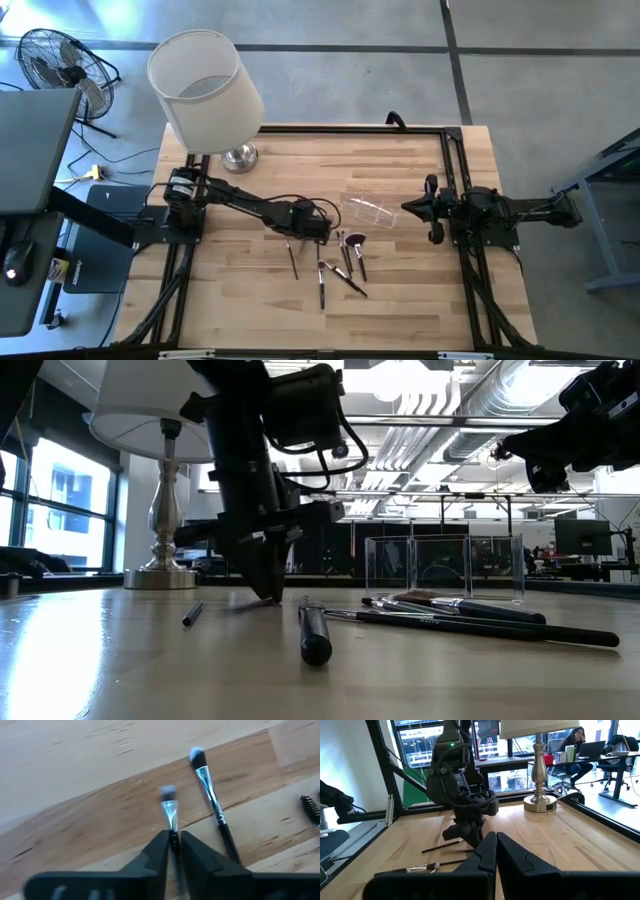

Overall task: Put items in baskets/containers
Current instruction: Put the black eyeshadow brush into the transparent organizer

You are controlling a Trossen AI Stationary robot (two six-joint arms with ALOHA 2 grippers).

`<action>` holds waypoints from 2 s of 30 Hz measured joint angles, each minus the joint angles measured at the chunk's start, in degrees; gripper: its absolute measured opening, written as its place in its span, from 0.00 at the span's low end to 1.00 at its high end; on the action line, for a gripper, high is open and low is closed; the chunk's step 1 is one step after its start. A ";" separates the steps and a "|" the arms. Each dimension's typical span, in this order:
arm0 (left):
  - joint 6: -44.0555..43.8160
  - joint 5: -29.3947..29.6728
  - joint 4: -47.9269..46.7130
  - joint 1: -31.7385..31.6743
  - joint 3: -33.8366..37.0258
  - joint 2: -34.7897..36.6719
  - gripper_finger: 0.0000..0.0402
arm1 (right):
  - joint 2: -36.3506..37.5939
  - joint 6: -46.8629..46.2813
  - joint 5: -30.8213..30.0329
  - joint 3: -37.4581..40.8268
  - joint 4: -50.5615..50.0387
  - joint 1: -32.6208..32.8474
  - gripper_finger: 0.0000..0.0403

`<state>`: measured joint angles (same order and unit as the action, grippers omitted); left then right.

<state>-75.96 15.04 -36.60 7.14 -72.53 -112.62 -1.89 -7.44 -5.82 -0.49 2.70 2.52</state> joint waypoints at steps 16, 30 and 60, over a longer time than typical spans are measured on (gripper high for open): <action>4.29 3.19 -3.73 0.78 -4.43 -0.59 0.02 | 0.00 0.00 0.00 0.01 0.02 0.01 0.01; 6.81 7.32 -8.62 0.81 -10.67 -0.37 0.00 | 0.00 -0.01 0.00 0.01 0.04 0.01 0.01; 8.20 8.10 -10.21 0.70 -11.06 -0.24 0.13 | 0.00 -0.02 -0.02 0.00 0.04 0.02 0.01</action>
<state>-67.77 23.14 -46.81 7.84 -83.59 -112.86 -1.89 -7.46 -5.85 -0.49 2.75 2.54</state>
